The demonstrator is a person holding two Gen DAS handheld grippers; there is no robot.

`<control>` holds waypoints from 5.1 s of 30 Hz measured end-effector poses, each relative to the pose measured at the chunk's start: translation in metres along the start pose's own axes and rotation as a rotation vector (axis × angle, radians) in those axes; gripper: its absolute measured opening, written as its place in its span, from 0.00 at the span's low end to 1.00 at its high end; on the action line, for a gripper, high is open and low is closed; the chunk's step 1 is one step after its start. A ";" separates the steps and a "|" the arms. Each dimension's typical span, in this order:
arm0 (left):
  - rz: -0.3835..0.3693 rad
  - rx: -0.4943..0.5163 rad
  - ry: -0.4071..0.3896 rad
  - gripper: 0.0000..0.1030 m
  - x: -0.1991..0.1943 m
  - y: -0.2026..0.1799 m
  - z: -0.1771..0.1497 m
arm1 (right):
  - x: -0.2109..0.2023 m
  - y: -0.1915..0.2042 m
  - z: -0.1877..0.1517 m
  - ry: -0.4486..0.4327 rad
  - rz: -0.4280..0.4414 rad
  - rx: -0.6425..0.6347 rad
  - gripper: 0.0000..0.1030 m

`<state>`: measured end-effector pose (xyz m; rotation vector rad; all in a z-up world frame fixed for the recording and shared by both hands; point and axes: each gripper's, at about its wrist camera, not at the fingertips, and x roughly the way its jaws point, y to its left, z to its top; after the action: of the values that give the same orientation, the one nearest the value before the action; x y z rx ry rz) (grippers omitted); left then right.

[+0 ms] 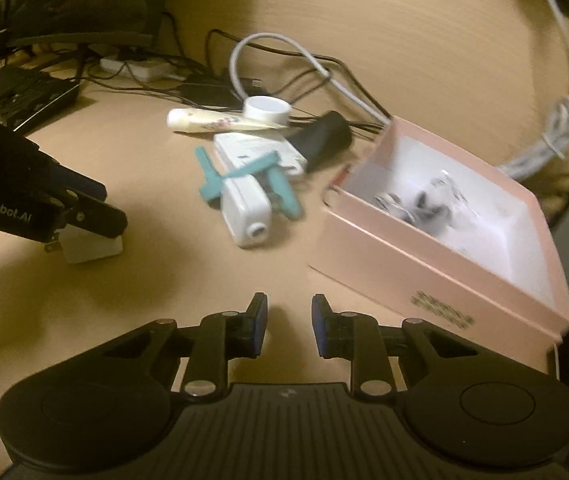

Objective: Organize rigid objects
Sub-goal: 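Grasp the white plug adapter with the right gripper while the left holds the case, then move the case and adapter over the pink box and open both grippers, then grasp the cream tube with the left gripper while the right grasps the white round jar, then lift the cream tube with the left gripper while the right holds the white jar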

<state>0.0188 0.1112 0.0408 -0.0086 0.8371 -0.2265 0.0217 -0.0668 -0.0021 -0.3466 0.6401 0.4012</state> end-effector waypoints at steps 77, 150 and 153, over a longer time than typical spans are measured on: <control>-0.169 -0.066 -0.108 0.37 0.005 -0.036 0.021 | -0.114 -0.087 0.006 -0.241 -0.320 0.235 0.19; 0.018 -0.238 -0.025 0.24 -0.034 0.092 -0.026 | 0.126 0.037 0.188 -0.013 0.200 0.063 0.53; 0.013 -0.226 -0.012 0.24 -0.029 0.084 -0.025 | 0.072 0.040 0.170 -0.075 0.234 0.007 0.53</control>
<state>-0.0017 0.2007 0.0371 -0.2160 0.8475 -0.1185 0.1413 0.0587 0.0720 -0.2494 0.6101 0.6331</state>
